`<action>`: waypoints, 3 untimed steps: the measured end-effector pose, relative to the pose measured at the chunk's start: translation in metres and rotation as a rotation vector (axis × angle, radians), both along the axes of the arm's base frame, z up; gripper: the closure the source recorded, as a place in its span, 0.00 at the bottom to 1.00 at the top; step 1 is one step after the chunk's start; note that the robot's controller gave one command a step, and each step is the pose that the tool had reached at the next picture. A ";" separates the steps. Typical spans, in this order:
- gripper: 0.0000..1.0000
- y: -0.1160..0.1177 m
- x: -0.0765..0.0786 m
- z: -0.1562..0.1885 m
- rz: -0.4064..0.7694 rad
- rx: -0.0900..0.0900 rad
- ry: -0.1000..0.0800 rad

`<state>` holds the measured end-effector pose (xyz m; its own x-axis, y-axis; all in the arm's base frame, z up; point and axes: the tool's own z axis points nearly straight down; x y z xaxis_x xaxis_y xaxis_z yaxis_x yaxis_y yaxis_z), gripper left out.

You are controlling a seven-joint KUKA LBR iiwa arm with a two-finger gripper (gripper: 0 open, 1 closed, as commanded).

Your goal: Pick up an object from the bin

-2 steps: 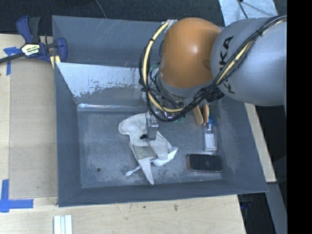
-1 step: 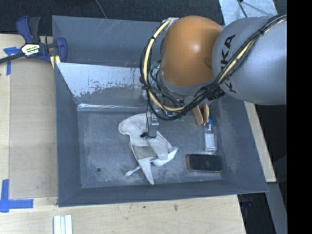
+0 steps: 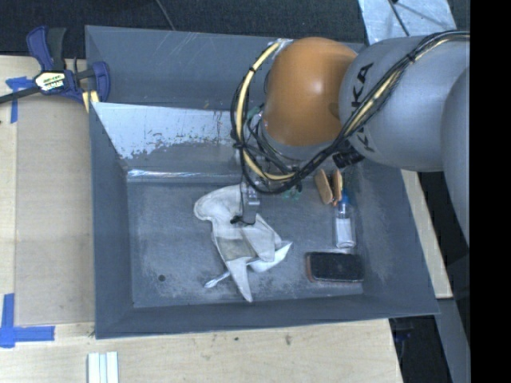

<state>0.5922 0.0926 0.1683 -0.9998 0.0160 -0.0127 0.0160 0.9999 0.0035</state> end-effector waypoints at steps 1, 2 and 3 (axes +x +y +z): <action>0.00 -0.002 0.006 -0.056 -0.063 -0.002 0.009; 1.00 -0.020 0.016 -0.094 0.049 -0.001 0.002; 1.00 -0.020 0.016 -0.094 0.049 -0.001 0.002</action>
Offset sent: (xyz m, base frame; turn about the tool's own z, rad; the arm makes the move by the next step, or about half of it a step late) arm 0.0120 -0.0200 -0.0983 -0.0510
